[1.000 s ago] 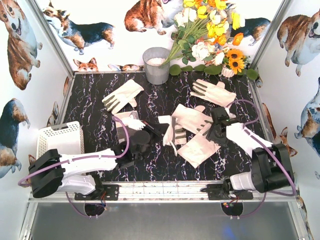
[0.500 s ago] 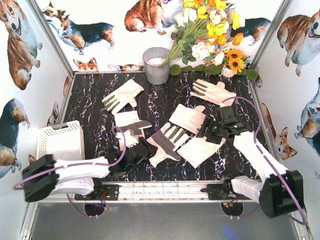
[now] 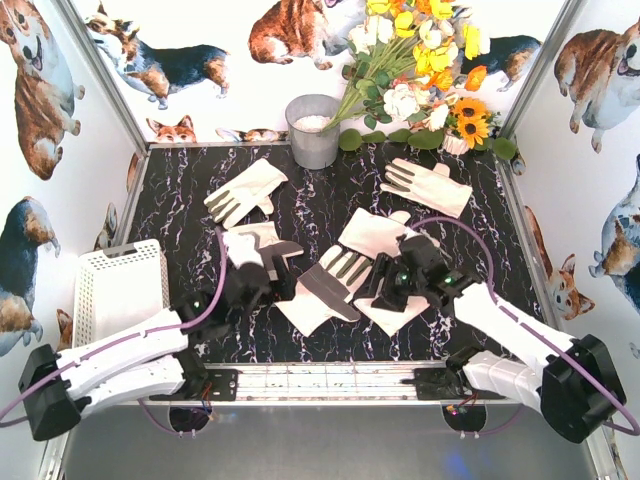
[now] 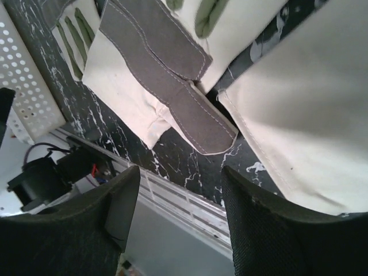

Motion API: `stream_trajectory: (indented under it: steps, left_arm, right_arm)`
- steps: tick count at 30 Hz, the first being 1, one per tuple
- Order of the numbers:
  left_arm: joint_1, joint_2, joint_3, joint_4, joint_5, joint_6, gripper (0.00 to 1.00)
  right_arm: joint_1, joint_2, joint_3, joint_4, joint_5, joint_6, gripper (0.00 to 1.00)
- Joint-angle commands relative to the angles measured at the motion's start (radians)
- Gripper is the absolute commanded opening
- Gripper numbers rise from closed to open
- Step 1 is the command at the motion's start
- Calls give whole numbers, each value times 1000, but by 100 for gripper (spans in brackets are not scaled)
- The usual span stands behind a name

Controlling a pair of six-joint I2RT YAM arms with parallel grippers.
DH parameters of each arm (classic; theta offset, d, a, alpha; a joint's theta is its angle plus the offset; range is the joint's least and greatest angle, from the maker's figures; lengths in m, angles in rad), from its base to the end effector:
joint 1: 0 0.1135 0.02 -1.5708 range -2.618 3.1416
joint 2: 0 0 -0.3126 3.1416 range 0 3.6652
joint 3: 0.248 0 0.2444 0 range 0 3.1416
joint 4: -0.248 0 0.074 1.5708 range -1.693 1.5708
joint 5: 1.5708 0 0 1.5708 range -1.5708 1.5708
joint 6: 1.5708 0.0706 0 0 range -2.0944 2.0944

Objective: Put the gloves into the storage basket
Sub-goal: Move the glove to the center of the board, then adjust the glove at the center of the board.

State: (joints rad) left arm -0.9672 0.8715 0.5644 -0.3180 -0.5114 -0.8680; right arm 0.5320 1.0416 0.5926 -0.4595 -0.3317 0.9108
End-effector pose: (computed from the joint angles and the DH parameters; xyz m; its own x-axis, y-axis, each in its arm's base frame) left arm 0.1265 -0.1226 0.2590 -0.5906 -0.3156 -0.7427 0.0650 0.8987 -0.4336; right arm 0.1505 0.1153 0.2236 -0.9319 0.3182 -0.1741 0.1370 0.7533 0.6432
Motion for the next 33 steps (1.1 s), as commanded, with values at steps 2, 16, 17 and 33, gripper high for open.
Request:
stream_trajectory:
  steps: [2,16,17,33]
  left_arm:
    - [158,133,74,57,323,321,83]
    - [344,528,168,246,680,340,79]
    - [346,540,169,255,684,339,78]
    - [374,639,86,376,798,239,36]
  right_arm:
    - [44,6,-72,232,-10,215,62]
    - [161,227,-95,353,-36,271,63]
    - [163,236,-92,357,-35,267,63]
    - [168,320,-11,232,199,136,49]
